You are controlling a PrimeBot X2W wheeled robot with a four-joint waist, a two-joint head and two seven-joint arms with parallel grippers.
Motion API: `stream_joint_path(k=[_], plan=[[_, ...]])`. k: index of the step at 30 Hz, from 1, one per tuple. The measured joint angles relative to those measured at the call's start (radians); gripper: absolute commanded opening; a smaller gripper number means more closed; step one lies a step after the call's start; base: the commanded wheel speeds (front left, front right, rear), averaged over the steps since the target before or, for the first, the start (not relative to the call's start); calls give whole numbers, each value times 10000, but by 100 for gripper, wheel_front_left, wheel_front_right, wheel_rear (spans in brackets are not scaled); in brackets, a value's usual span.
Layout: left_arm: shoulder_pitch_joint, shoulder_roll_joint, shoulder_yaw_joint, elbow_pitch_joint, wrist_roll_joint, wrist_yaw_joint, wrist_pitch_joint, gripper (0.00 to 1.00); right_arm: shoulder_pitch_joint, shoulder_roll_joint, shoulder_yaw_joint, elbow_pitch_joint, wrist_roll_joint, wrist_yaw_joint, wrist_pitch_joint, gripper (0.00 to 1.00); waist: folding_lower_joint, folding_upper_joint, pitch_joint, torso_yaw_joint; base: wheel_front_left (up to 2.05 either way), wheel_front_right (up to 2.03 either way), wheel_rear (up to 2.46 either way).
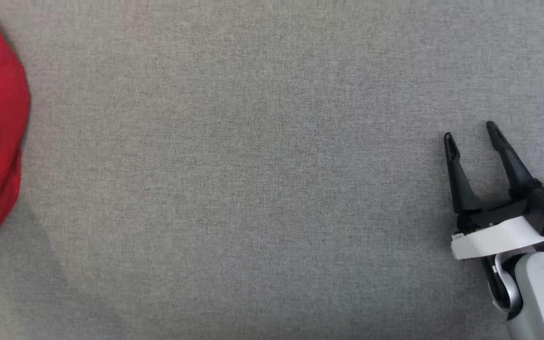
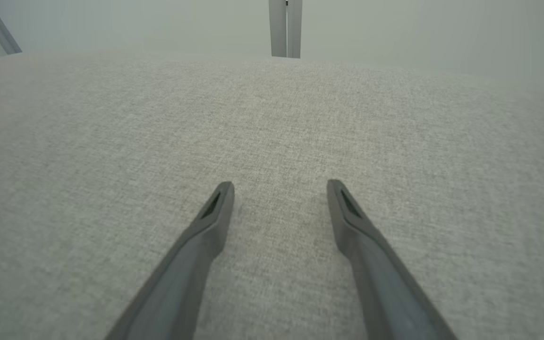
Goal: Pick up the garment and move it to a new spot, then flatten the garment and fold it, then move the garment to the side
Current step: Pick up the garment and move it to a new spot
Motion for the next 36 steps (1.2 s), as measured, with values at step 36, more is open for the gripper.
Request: stream_joint_path(k=[36], plan=[[6119,-612,-7496,-6713,2736,58,-2272,0,1708,1348,-268,497,320,2,15,100,0,0,-4465,-3150,0,0,0]])
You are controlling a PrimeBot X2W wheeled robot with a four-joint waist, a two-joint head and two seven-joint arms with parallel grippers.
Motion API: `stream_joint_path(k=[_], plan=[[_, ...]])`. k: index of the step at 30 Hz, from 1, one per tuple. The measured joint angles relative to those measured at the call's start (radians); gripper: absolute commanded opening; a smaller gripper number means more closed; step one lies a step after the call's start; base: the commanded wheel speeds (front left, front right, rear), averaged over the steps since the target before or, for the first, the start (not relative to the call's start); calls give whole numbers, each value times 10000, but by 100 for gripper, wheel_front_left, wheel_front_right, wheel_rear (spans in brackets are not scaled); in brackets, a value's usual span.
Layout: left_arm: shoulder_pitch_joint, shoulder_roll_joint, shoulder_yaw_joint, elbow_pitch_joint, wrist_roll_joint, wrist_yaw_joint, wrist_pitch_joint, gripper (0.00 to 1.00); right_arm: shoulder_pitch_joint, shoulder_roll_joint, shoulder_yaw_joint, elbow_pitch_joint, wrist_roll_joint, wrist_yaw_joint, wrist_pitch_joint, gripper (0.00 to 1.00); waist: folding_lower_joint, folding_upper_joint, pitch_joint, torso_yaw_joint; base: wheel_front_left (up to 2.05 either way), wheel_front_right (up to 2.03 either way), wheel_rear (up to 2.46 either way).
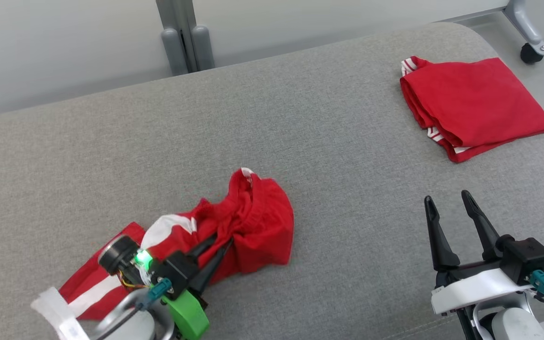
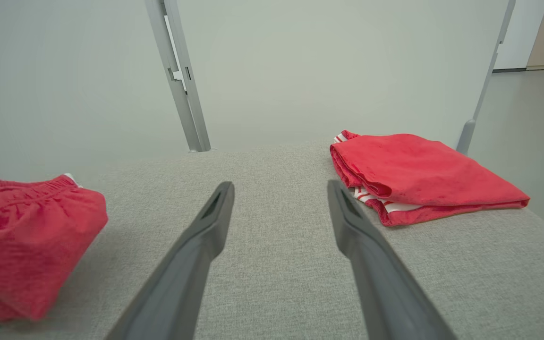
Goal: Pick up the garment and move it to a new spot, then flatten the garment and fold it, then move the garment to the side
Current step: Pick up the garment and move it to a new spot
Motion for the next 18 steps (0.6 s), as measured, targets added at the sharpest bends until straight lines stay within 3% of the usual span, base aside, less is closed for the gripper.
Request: stream_joint_path(k=[4,5,6,10,18], plan=[[190,-554,-251,696,-349,-33,0,0,2,10,-27,0,-4,0,0,100,0,0,15,53,0,0,0],[198,-631,-234,755,-395,-35,0,24,3,4,-38,2,-4,0,-2,100,0,0,14,94,0,0,0],[208,-721,-159,790,-470,-36,2,100,9,-12,-50,8,-6,0,-2,100,0,0,3,149,0,0,0],[419,-999,644,94,-485,591,-2,100,81,-102,42,100,-4,0,0,100,0,0,-173,357,0,0,0],[2414,-1235,2784,-2414,-713,1964,-13,100,416,-100,270,153,174,0,0,100,0,0,-900,814,0,0,0]])
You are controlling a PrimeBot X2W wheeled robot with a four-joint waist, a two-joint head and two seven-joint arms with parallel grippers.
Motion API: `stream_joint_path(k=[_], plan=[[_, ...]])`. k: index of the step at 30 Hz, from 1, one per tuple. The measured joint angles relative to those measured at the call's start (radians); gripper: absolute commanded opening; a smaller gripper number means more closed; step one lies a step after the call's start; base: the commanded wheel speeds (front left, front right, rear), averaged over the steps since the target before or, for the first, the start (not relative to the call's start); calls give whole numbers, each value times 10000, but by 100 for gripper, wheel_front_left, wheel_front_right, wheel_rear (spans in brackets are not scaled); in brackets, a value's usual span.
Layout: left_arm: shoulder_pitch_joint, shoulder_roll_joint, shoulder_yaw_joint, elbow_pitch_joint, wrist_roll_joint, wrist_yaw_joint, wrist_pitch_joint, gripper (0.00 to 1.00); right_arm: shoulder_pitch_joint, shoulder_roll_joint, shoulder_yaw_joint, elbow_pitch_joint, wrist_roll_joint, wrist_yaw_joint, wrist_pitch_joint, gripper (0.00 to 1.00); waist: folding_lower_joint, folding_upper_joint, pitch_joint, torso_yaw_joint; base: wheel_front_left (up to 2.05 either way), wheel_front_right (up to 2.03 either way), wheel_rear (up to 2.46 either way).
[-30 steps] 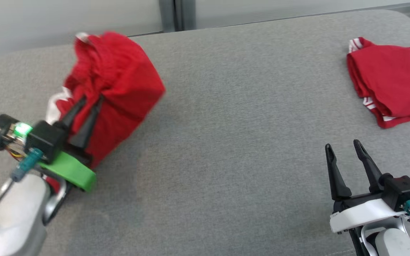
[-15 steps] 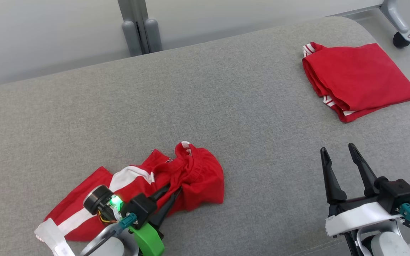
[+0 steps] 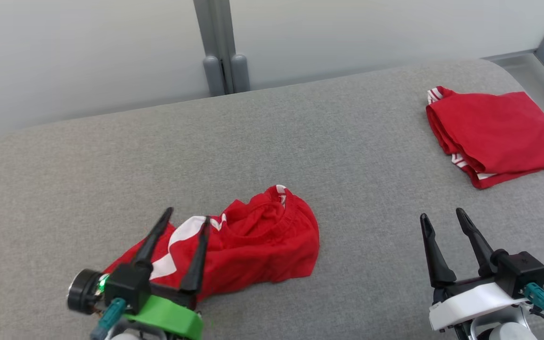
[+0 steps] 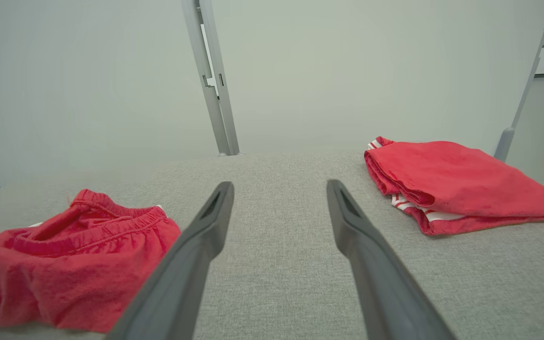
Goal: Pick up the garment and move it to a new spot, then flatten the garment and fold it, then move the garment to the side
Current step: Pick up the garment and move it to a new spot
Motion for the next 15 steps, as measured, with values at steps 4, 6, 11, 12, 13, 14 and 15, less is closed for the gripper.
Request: stream_joint_path(k=[4,6,11,12,13,14,15], plan=[[1085,-58,1269,-416,-104,420,2,100,78,21,21,65,13,0,-2,100,0,0,-297,377,0,0,0],[1640,-123,1822,-458,-65,504,2,100,152,25,15,111,21,0,0,100,0,0,-483,530,0,0,0],[2592,-840,3216,-420,13,470,2,100,358,40,58,151,31,0,0,100,0,0,-846,846,0,0,0],[2746,-1005,3427,-416,163,374,0,100,432,54,86,153,23,0,-2,100,0,0,-913,905,0,0,0],[2916,-1183,3613,-408,303,278,2,100,508,67,94,159,17,0,0,100,0,0,-971,959,0,0,0],[3050,-1342,3776,-408,408,176,0,100,563,73,100,159,6,0,0,100,0,0,-1014,1001,0,0,0],[3196,-1484,3887,-407,566,2,2,100,628,84,121,174,6,0,-2,100,0,0,-1060,1045,0,0,0]])
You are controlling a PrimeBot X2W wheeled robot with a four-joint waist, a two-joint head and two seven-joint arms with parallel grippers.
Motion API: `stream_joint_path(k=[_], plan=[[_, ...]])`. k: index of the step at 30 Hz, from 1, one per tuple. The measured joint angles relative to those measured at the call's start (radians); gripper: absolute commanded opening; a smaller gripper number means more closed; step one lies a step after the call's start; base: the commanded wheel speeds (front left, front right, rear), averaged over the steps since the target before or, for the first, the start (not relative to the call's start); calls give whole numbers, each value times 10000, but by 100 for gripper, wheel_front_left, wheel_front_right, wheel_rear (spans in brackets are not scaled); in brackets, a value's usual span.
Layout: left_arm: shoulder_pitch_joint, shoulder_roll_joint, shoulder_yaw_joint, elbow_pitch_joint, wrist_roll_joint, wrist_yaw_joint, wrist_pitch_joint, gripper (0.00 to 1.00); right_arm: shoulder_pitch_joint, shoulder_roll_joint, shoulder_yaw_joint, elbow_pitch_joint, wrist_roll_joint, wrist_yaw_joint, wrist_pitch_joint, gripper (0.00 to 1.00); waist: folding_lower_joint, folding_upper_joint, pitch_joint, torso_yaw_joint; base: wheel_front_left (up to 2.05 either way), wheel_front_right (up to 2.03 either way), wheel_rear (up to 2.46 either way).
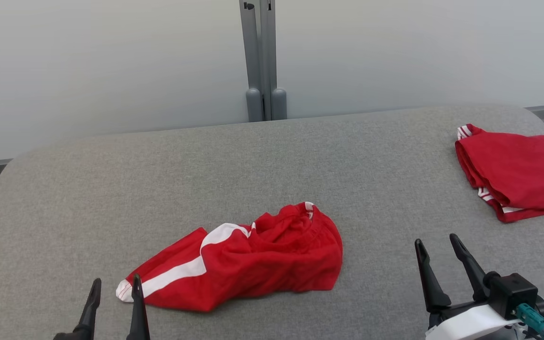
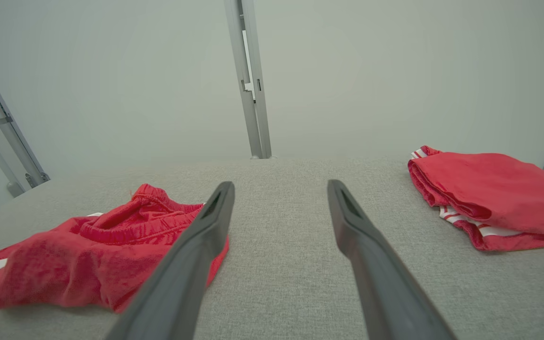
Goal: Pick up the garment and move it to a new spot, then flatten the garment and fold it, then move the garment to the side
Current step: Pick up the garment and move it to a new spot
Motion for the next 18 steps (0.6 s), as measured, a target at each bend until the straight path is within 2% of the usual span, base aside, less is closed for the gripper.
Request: stream_joint_path(k=[4,8,12,18], plan=[[399,-449,428,-21,288,-686,-2,100,217,125,86,0,-2,0,0,100,0,0,-119,96,0,0,0],[474,-742,830,4,422,-1191,0,100,386,165,123,-13,-15,0,2,100,0,0,-100,116,0,0,0],[469,-886,993,23,616,-1515,0,100,406,196,140,-6,-13,0,0,100,0,0,-71,88,0,0,0],[466,-945,982,244,809,-1716,0,100,405,203,159,4,-12,0,0,100,0,0,-120,102,0,0,0]])
